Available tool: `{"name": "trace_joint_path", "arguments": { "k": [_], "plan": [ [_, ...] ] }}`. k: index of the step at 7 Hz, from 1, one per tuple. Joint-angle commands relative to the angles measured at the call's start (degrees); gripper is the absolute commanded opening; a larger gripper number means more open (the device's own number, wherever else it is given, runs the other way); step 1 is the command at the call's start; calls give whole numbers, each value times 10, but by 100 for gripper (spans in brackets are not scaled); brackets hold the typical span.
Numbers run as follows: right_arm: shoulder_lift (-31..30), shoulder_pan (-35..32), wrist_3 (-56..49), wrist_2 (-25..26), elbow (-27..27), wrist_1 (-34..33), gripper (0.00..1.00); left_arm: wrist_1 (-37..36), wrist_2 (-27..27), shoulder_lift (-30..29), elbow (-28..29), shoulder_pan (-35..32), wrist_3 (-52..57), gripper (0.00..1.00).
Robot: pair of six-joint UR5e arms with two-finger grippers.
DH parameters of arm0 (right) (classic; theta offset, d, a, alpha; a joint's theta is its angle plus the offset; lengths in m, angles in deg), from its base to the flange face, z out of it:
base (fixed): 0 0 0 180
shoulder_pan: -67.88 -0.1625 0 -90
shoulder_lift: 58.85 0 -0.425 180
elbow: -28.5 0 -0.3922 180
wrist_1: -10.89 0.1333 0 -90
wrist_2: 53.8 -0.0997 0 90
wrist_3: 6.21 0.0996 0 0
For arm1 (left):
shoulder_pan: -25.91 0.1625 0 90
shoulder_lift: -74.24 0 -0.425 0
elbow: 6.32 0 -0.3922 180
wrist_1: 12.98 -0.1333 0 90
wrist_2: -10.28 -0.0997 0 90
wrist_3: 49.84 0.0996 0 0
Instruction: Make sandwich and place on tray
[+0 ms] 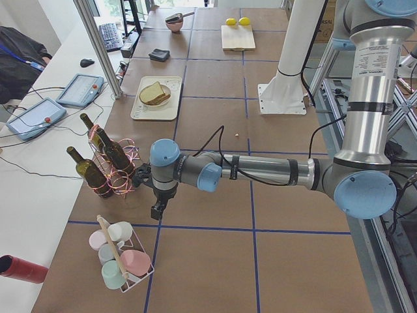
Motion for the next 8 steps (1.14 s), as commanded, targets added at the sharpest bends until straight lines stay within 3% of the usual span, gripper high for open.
{"name": "trace_joint_path", "arguments": {
  "k": [1,3,5,8],
  "plan": [
    [-7,-17,-6,-5,27,25,100,-151,2,-8,-16,-48,87,100],
    [-24,-33,-7,-20,27,25,100,-162,60,16,-17,-67,91,100],
    [-48,-51,-25,-30,22,27,100,-162,63,16,-28,-67,91,100],
    [-79,-55,-32,-24,24,91,100,-163,62,17,-39,-67,90,100]
  ]
}}
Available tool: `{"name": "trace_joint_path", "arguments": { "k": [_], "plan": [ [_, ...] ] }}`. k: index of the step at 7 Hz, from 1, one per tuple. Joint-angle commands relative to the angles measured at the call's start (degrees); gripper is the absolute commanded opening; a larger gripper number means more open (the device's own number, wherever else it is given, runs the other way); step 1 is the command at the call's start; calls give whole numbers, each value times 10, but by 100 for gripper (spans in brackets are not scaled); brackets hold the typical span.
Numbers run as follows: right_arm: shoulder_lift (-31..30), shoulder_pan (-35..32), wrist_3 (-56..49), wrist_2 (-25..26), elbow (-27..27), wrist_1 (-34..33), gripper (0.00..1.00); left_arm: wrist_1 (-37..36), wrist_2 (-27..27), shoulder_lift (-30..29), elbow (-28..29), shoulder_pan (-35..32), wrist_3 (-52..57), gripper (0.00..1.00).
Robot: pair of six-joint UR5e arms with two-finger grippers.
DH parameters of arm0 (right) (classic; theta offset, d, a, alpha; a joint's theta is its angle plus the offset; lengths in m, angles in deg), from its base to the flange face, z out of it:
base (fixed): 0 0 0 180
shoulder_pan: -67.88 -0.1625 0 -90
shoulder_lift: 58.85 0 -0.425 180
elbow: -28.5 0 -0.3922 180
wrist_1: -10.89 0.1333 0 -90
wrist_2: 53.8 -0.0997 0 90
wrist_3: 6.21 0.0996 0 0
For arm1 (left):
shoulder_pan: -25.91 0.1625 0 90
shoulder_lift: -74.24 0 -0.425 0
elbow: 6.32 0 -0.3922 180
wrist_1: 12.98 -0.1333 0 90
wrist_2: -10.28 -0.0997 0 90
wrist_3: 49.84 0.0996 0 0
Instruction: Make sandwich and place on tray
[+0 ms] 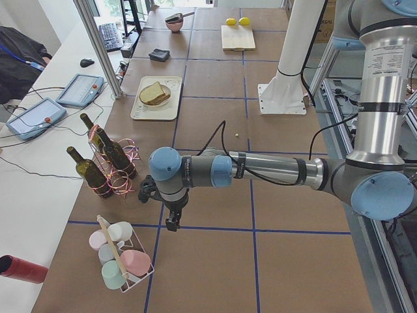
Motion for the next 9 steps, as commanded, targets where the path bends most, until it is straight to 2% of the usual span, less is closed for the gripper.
{"name": "trace_joint_path", "arguments": {
  "k": [1,9],
  "plan": [
    [-22,-2,7,1,2,53,100,0,0,0,-1,0,0,100],
    [-19,-2,10,-6,2,53,100,0,0,-1,-1,1,0,100]
  ]
}}
